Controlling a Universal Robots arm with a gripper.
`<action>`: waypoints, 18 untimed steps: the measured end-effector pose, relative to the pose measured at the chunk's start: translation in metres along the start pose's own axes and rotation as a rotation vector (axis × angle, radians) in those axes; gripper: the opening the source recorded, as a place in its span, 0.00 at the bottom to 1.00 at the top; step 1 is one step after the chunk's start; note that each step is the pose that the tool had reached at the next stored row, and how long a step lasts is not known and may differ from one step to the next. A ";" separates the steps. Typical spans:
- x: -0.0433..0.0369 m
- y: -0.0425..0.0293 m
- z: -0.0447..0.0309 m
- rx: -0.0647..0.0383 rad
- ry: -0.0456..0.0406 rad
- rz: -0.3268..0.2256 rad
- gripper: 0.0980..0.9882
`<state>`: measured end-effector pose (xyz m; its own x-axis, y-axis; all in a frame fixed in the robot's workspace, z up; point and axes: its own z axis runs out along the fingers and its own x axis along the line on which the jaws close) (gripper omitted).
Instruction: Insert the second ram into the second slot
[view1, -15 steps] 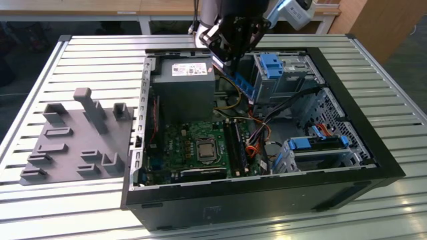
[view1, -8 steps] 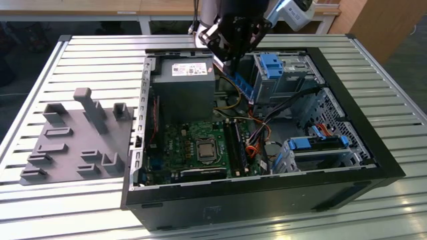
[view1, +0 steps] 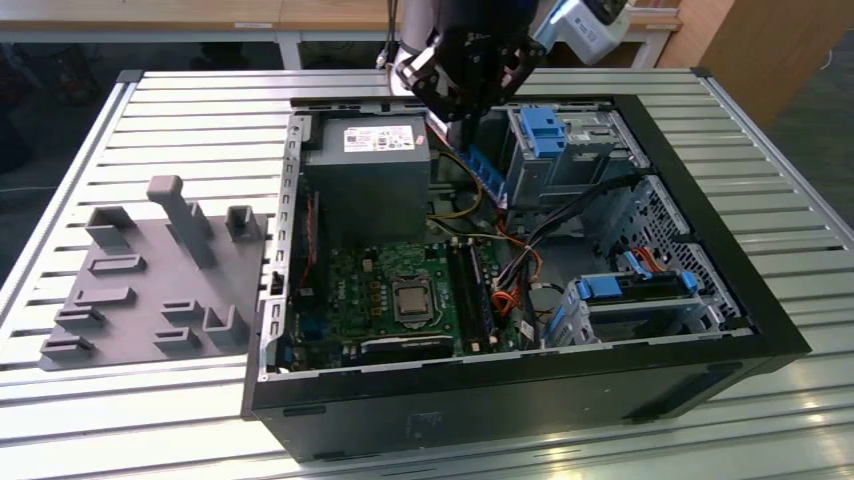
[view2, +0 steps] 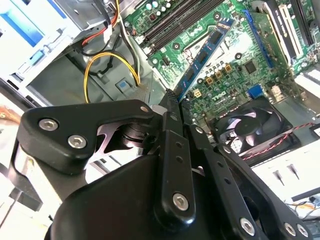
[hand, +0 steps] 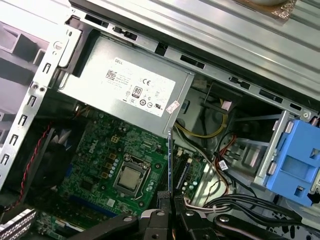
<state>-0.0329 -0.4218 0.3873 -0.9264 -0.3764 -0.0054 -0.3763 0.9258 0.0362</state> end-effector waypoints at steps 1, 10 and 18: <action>0.0000 0.0000 0.0000 0.000 -0.0003 0.007 0.04; 0.0000 0.0000 0.0003 0.001 -0.0039 0.112 0.04; 0.0000 0.0000 0.0006 0.001 -0.0079 0.219 0.04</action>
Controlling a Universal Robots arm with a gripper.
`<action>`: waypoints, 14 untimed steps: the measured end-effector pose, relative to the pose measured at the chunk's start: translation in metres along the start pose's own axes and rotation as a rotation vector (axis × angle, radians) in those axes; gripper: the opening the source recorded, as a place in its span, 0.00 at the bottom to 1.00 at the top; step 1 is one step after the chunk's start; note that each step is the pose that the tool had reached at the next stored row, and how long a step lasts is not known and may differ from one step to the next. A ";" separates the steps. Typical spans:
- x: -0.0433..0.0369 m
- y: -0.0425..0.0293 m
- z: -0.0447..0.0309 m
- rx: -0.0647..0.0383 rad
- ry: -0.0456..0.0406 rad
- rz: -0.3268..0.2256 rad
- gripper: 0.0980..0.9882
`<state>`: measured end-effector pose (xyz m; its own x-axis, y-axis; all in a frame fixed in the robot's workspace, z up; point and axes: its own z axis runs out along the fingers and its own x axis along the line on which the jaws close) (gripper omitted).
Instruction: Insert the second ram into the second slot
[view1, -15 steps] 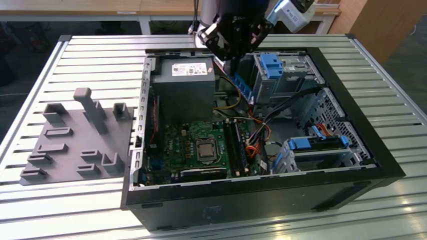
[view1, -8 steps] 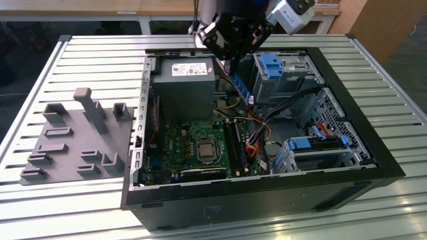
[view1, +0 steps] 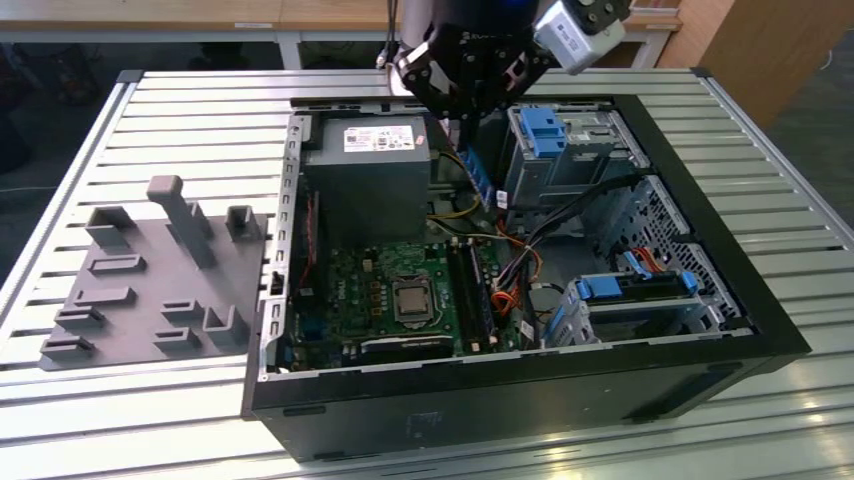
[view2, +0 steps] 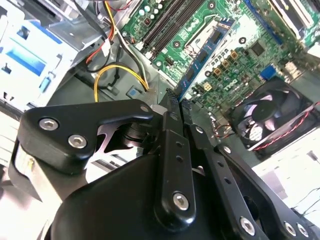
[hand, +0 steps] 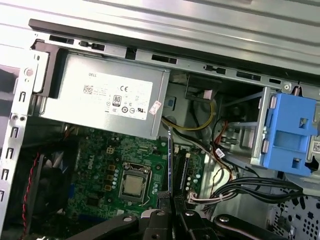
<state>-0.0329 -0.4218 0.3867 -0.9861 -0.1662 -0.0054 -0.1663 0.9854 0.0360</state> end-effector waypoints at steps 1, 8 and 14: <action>0.0000 0.0000 0.0000 0.000 -0.0004 0.012 0.04; 0.0000 0.0000 0.0004 0.000 -0.0020 0.067 0.04; 0.0001 -0.0006 0.0013 0.000 -0.0010 0.068 0.04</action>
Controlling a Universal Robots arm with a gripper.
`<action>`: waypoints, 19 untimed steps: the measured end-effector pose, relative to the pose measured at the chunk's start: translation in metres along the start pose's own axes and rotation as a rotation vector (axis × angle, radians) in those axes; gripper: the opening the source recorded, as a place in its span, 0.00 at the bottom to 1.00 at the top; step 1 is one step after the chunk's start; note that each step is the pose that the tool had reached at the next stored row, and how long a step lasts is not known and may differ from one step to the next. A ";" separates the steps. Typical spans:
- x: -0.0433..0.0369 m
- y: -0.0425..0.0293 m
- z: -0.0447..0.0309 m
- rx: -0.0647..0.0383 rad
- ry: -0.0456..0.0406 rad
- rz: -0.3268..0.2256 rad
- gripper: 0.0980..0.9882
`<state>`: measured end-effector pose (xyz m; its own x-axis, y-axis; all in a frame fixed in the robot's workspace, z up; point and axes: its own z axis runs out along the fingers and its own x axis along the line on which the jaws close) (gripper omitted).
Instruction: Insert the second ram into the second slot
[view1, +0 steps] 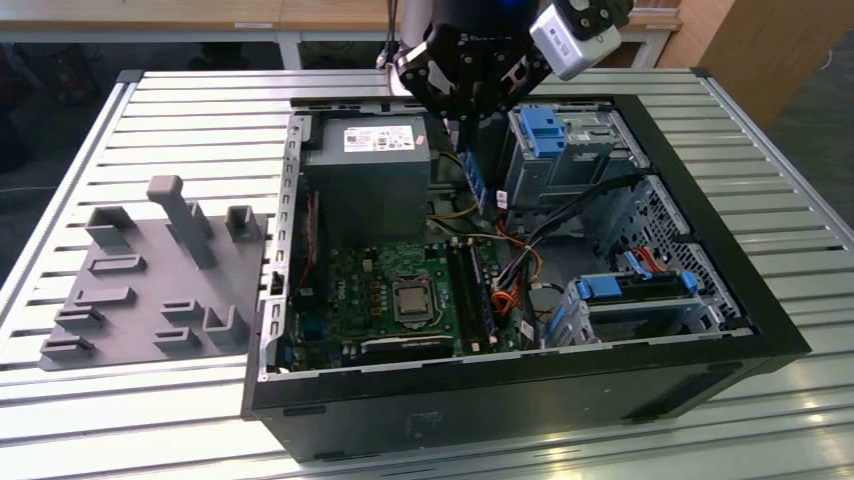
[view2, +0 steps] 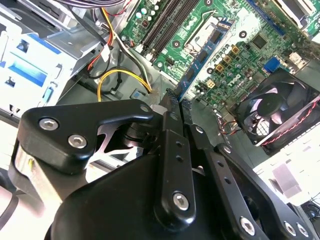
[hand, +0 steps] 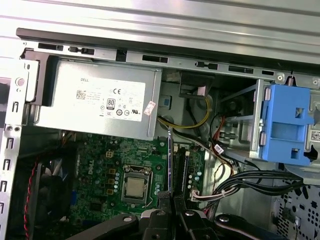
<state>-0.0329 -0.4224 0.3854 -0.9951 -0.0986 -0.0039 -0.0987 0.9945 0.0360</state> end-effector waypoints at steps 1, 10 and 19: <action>0.0000 0.0000 0.0001 0.000 0.0000 0.000 0.04; 0.0000 -0.0001 0.0005 0.000 -0.0007 0.018 0.04; 0.0000 -0.0001 0.0005 0.000 -0.0026 0.069 0.04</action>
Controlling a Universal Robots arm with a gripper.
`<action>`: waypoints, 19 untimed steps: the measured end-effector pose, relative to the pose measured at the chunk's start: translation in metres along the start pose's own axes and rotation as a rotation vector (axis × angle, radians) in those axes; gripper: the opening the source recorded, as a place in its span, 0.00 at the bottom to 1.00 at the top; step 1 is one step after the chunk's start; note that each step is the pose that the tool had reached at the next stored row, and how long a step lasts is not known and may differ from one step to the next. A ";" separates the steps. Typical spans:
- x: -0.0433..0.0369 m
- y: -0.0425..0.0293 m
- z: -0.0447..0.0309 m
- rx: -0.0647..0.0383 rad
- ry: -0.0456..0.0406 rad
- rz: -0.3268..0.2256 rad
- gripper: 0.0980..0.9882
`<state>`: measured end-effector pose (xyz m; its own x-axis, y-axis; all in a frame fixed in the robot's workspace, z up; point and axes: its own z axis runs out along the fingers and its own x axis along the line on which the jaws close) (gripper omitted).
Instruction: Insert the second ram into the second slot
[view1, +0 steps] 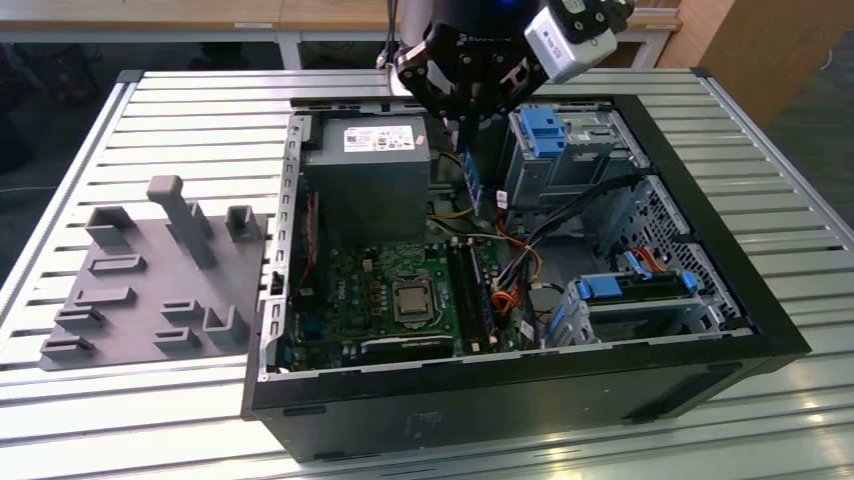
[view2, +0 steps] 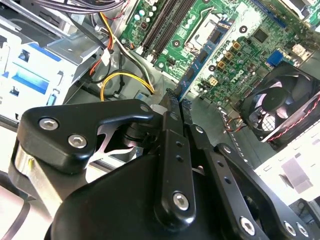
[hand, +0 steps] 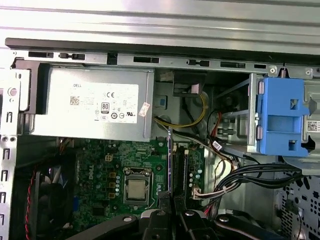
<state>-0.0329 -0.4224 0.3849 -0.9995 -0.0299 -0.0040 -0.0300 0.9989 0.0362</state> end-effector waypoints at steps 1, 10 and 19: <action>0.0000 0.0000 0.0000 0.000 -0.0002 0.006 0.04; 0.0000 0.0000 0.0000 0.000 -0.0022 0.061 0.04; 0.0000 0.0000 0.0000 0.000 -0.0041 0.113 0.04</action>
<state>-0.0329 -0.4224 0.3849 -0.9965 0.0831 -0.0041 0.0829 0.9959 0.0362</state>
